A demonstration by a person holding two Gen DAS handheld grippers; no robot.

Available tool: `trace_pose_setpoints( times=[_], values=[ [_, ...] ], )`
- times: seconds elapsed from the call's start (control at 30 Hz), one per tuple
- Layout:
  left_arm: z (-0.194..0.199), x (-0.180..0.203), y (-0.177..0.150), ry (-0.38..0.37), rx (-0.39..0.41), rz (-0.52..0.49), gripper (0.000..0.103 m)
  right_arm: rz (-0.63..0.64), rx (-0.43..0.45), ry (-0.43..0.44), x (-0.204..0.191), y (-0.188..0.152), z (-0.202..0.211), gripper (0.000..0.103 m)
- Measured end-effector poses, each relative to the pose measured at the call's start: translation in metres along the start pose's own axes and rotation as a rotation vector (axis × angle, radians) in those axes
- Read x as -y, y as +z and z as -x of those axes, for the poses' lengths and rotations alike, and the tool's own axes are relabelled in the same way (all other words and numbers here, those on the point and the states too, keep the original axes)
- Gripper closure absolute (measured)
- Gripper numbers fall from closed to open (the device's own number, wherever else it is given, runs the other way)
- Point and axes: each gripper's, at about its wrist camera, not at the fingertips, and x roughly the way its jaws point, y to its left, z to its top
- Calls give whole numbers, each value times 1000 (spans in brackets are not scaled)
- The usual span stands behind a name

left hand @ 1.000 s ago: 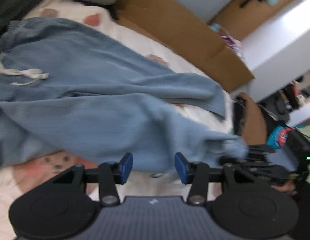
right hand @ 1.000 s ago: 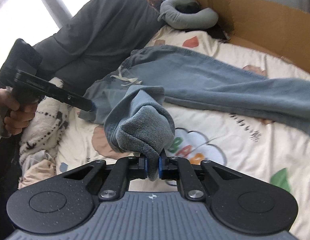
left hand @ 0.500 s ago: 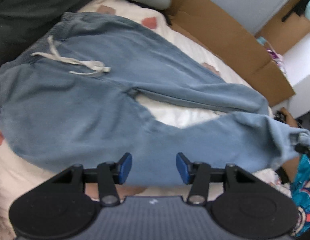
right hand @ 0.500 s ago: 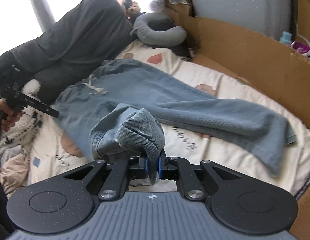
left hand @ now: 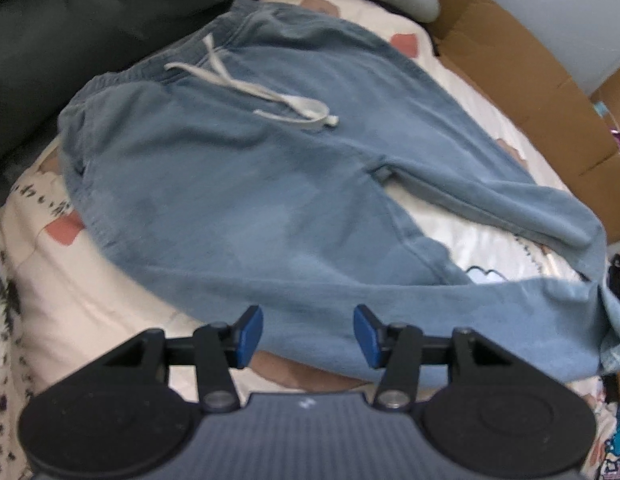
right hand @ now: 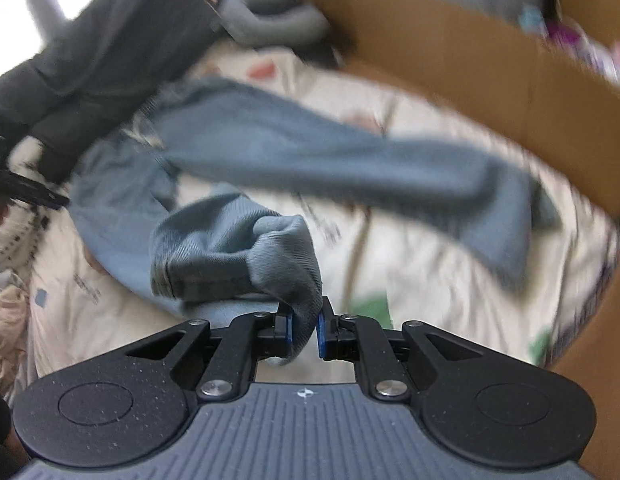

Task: Fold clothes
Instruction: 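Lay the leg hem on the sheet with the right gripper and open it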

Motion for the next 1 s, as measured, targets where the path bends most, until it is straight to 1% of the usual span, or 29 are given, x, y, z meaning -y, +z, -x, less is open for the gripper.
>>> trace_pose_setpoints(
  times=[0.07, 0.2, 0.3, 0.4, 0.43, 0.5, 0.57, 0.7, 0.77, 0.8, 0.93, 1.0],
  values=[
    [-4, -5, -3, 7, -9, 2, 50, -42, -58, -30, 5, -20, -11, 85],
    [-10, -15, -7, 26, -24, -1, 49, -129, -135, -113, 15, -61, -22, 85],
    [-15, -19, -8, 36, -34, 4, 49, -227, -151, -128, 24, -81, -18, 84],
    [-19, -20, -8, 42, -39, 9, 49, -281, -129, -99, 24, -89, -8, 84],
    [-20, -20, -8, 44, -41, 11, 48, -289, -122, -91, 22, -89, -6, 83],
    [-23, -18, -8, 44, -45, 5, 48, -284, -100, -82, 14, -84, -4, 78],
    [-24, -16, -7, 46, -48, -4, 48, -269, -77, -68, 7, -74, -5, 59],
    [-26, -14, -7, 52, -46, -19, 45, -244, -40, -14, -11, -51, -10, 54],
    [-27, -14, -7, 55, -42, -16, 44, -232, -30, 7, -20, -39, -16, 46],
    [-27, -15, -6, 57, -41, -12, 44, -225, -27, 16, -25, -34, -19, 45],
    [-29, -18, -6, 63, -33, 13, 43, -225, -44, 32, -42, -15, -39, 39],
    [-32, -21, -4, 68, -30, 31, 43, -247, -64, 27, -46, -9, -50, 39]
  ],
)
